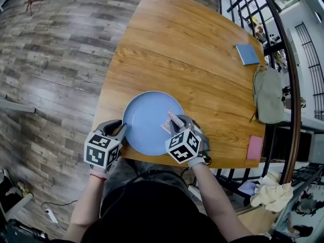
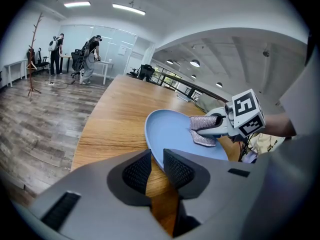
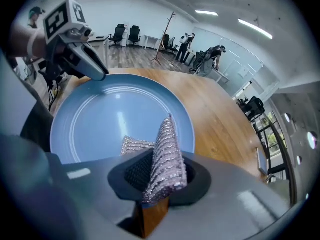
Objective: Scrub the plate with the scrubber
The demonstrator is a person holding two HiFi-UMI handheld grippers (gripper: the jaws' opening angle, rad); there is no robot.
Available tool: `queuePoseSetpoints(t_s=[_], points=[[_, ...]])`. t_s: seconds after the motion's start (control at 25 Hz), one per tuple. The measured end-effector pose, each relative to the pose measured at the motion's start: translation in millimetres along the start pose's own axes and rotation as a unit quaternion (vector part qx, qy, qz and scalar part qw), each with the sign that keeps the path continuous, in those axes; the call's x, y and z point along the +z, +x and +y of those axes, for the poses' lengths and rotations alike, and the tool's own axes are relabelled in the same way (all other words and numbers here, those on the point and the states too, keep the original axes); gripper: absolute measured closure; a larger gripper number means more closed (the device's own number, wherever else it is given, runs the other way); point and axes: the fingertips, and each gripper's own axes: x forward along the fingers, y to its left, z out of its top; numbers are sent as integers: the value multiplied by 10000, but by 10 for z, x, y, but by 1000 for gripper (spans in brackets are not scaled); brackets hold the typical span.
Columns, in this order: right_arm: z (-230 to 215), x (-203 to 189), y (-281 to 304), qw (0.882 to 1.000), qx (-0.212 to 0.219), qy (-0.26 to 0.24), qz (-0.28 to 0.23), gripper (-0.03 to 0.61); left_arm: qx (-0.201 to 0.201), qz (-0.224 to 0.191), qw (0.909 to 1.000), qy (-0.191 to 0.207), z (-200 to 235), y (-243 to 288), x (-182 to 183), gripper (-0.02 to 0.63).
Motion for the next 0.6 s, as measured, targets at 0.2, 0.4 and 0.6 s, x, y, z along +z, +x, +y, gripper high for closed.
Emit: queuePoseSetpoints(t_s=[0.2, 0.4, 0.6], points=[[230, -9, -85, 9986, 337, 398, -78, 515, 18, -4, 10000, -7, 8, 6, -3, 541], [469, 74, -124, 9988, 473, 104, -92, 515, 31, -20, 10000, -9, 4, 3, -6, 541], [695, 197, -142, 9978, 637, -91, -165, 517, 17, -50, 10000, -29, -2, -3, -3, 541]])
